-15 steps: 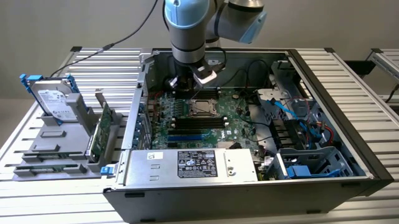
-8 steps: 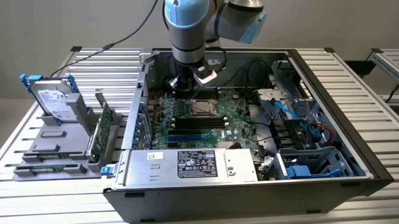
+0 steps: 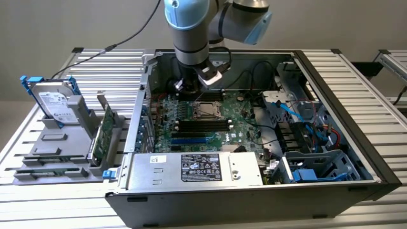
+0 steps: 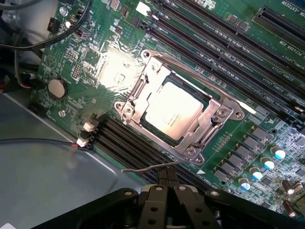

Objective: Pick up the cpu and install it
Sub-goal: 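Install the first cpu locking lever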

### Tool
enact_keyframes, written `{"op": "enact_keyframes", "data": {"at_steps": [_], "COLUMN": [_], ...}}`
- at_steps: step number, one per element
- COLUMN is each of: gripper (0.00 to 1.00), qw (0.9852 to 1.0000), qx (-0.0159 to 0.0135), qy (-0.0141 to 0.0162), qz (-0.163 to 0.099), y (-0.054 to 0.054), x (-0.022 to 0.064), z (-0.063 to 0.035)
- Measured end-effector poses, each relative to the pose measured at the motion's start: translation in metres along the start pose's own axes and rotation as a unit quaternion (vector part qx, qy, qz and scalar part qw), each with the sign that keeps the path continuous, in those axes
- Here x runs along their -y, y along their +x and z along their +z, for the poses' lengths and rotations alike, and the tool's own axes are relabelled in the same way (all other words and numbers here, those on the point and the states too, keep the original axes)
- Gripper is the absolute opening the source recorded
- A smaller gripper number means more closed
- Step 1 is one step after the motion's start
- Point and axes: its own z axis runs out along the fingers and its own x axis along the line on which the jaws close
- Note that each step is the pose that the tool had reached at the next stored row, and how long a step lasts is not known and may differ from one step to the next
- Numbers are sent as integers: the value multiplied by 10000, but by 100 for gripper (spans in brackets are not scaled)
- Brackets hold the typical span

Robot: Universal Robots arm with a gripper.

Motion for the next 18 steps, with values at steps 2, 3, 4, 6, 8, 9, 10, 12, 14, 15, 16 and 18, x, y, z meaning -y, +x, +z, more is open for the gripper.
{"op": "enact_keyframes", "data": {"at_steps": [2,3,4,6,8,9,10,12,14,15,16,18], "gripper": [11,11,11,11,11,11,11,11,11,11,11,11], "qw": [10000,10000,10000,9999,9999,9999,9999,9999,9999,9998,9998,9998], "qx": [-35,-51,-66,-98,-114,-115,-114,-109,-101,-97,-92,-79], "qy": [-21,-30,-39,-59,-73,-77,-81,-88,-95,-100,-106,-120], "qz": [-13,-20,-26,-43,-61,-71,-77,-87,-98,-103,-108,-115], "y": [0,0,0,-1,-3,-5,-8,-14,-20,-22,-25,-32], "x": [0,-1,-1,-2,-4,-4,-5,-5,-5,-5,-4,-2], "z": [0,0,1,3,11,15,21,31,38,41,44,47]}}
